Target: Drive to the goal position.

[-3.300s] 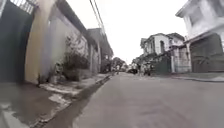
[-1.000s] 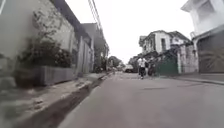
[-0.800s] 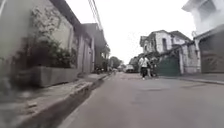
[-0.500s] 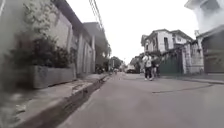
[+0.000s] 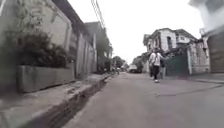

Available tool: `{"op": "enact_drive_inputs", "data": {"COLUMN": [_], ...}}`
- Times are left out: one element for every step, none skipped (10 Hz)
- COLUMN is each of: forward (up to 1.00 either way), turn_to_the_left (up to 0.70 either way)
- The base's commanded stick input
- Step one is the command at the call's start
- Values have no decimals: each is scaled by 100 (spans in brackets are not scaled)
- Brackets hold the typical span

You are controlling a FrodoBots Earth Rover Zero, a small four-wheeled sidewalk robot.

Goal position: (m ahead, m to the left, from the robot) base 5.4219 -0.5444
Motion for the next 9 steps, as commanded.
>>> {"op": "enact_drive_inputs", "data": {"forward": [70, 70, 70, 70, 70, 70, 70, 70, 70], "turn_to_the_left": [-14, 0, 0, 0, 0, -1, -1, -5, -21]}}
